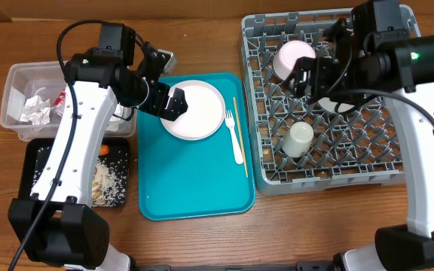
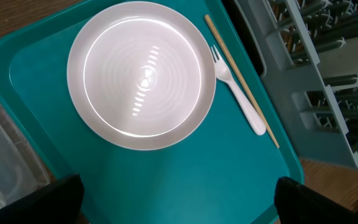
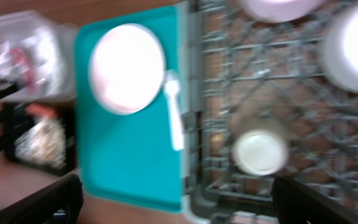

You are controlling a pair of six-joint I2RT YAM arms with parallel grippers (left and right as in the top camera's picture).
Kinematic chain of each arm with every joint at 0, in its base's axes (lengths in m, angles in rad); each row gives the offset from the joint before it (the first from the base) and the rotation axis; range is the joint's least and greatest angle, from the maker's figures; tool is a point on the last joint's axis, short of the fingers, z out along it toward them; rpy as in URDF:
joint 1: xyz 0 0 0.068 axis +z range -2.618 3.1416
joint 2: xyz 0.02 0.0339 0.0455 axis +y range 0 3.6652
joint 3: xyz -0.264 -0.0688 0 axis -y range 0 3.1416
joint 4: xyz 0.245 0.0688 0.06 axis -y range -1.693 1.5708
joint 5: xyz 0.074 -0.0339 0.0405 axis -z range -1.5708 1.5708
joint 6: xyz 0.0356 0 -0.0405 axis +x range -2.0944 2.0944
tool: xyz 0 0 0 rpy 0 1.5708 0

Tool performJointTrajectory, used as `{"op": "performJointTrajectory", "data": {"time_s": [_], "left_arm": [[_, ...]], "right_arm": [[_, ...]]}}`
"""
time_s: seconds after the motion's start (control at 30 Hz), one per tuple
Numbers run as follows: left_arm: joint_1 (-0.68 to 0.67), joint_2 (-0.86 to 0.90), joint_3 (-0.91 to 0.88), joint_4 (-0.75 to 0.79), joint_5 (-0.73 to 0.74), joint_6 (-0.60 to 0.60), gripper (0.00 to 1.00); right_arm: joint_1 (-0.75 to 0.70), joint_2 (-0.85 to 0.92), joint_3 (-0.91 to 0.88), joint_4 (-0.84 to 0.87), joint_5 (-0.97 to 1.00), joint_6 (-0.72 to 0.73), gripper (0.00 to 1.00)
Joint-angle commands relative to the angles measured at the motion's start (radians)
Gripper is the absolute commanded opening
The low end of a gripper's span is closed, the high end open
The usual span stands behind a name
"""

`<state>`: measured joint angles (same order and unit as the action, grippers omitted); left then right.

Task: Sort waste into correct bins and load items into the dishwasher
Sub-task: 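Release the cup and raise the right gripper toward the teal tray, then grasp the rim of the white plate with the left gripper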

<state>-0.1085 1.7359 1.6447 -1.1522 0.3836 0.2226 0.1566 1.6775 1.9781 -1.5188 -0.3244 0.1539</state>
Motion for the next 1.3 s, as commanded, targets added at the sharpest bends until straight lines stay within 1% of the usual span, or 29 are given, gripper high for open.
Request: {"op": "performJointTrajectory", "data": {"time_s": [0.0, 0.13, 0.2, 0.27, 0.47, 0.63, 0.73, 0.8, 1.0, 1.03, 1.07, 1.13, 1.23, 1.27], "left_arm": [[0.003, 0.009, 0.008, 0.001, -0.002, -0.002, 1.00], [0.003, 0.009, 0.008, 0.001, -0.002, -0.002, 1.00], [0.003, 0.009, 0.008, 0.001, -0.002, -0.002, 1.00], [0.003, 0.009, 0.008, 0.001, -0.002, -0.002, 1.00], [0.003, 0.009, 0.008, 0.004, -0.006, -0.002, 1.00], [0.003, 0.009, 0.008, 0.021, -0.008, 0.002, 1.00], [0.003, 0.009, 0.008, 0.130, -0.026, 0.005, 1.00], [0.003, 0.010, 0.008, 0.168, -0.026, 0.005, 1.00], [0.003, 0.010, 0.008, 0.183, -0.029, 0.005, 1.00], [0.003, 0.010, 0.008, 0.177, -0.014, -0.017, 1.00], [0.002, 0.010, 0.008, 0.129, 0.033, -0.092, 1.00], [0.002, 0.010, 0.007, 0.103, 0.044, -0.146, 1.00], [0.001, 0.010, 0.006, 0.071, 0.007, -0.167, 1.00], [0.001, 0.010, 0.005, 0.067, -0.022, -0.196, 1.00]], "right_arm": [[0.072, 0.005, -0.012, -0.006, -0.115, -0.004, 1.00], [0.185, 0.008, -0.079, 0.063, -0.107, -0.004, 1.00], [0.249, 0.009, -0.127, 0.113, -0.064, 0.022, 1.00], [0.302, 0.014, -0.173, 0.143, 0.016, 0.080, 1.00], [0.383, 0.018, -0.257, 0.172, 0.105, 0.094, 1.00], [0.399, 0.018, -0.260, 0.129, 0.169, 0.093, 1.00], [0.391, 0.018, -0.260, 0.113, 0.192, 0.082, 1.00], [0.386, 0.018, -0.260, 0.095, 0.193, 0.082, 1.00], [0.385, 0.018, -0.260, 0.053, 0.194, 0.080, 1.00], [0.385, 0.018, -0.260, 0.049, 0.194, 0.074, 1.00], [0.385, 0.018, -0.260, 0.039, 0.205, 0.075, 1.00], [0.385, 0.018, -0.260, 0.031, 0.226, 0.075, 1.00], [0.385, 0.018, -0.260, 0.024, 0.232, 0.075, 1.00], [0.385, 0.018, -0.260, 0.025, 0.232, 0.075, 1.00]]}}
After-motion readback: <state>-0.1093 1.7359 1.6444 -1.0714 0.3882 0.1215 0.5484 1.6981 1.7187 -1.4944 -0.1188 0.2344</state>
